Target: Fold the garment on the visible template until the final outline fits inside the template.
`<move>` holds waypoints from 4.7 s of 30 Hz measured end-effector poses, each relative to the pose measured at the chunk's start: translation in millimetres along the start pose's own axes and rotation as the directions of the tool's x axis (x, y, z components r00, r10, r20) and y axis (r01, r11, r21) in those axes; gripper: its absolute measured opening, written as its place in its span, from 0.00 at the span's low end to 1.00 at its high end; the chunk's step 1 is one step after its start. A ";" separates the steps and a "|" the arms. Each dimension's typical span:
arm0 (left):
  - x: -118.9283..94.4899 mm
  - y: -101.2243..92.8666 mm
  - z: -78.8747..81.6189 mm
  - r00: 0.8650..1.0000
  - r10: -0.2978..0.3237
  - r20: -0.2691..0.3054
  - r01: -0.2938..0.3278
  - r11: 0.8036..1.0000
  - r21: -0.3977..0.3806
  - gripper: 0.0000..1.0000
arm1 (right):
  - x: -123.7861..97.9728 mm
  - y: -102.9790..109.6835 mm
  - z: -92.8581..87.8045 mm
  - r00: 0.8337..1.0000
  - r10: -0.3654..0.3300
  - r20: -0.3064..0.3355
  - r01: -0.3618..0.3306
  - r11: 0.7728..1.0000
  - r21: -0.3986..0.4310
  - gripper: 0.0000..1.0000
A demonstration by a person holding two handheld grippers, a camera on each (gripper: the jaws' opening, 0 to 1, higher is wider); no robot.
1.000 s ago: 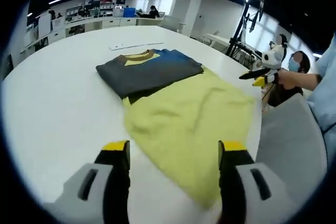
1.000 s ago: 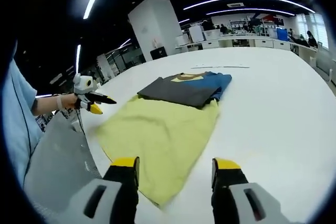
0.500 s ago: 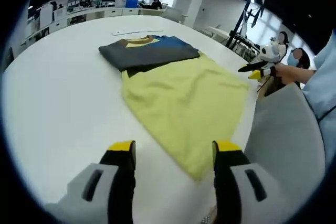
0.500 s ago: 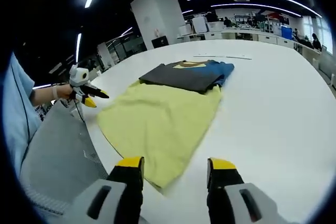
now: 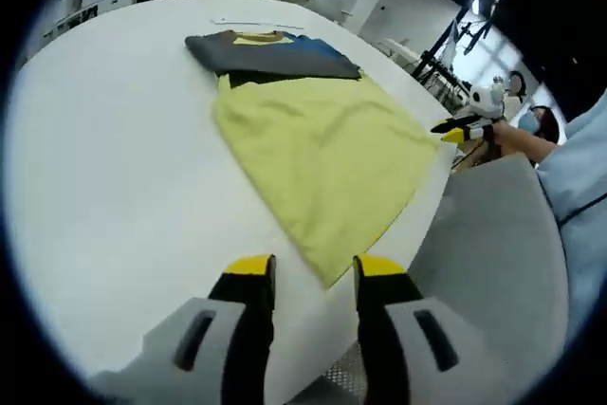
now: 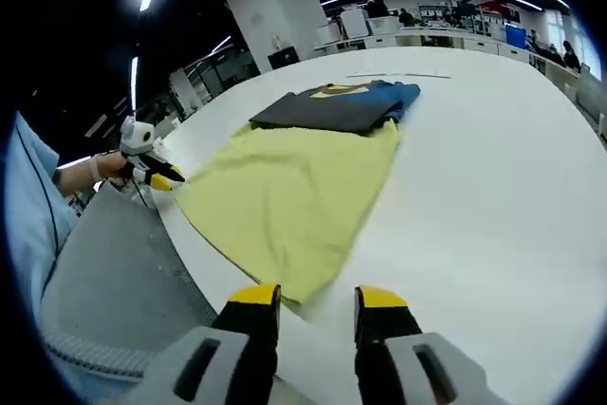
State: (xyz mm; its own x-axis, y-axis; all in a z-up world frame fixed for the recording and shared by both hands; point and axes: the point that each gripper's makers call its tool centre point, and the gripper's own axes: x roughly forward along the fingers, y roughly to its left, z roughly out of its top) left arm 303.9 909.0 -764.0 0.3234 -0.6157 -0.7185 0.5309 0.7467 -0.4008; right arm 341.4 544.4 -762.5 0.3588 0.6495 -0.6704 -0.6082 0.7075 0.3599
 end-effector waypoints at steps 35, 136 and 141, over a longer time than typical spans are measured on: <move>-14.1 -26.3 -4.9 0.997 -0.071 0.025 0.075 0.978 -0.193 0.00 | -11.2 16.1 3.3 0.996 0.067 0.054 -0.078 0.970 0.229 0.00; 34.9 123.4 181.4 0.941 0.104 0.321 0.019 0.934 -0.358 0.00 | 82.3 -92.0 186.4 0.975 -0.025 0.223 -0.026 0.975 0.222 0.00; 39.7 125.1 180.1 0.942 0.112 0.315 0.013 0.930 -0.367 0.00 | 87.0 -96.1 186.4 0.975 -0.031 0.221 -0.023 0.971 0.238 0.00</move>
State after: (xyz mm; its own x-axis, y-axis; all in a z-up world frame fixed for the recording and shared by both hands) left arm 524.2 932.6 -740.3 0.6109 -0.5763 -0.5428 0.2100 0.7791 -0.5907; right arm 563.0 584.9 -734.4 0.5247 0.6729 -0.5214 -0.4301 0.7381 0.5198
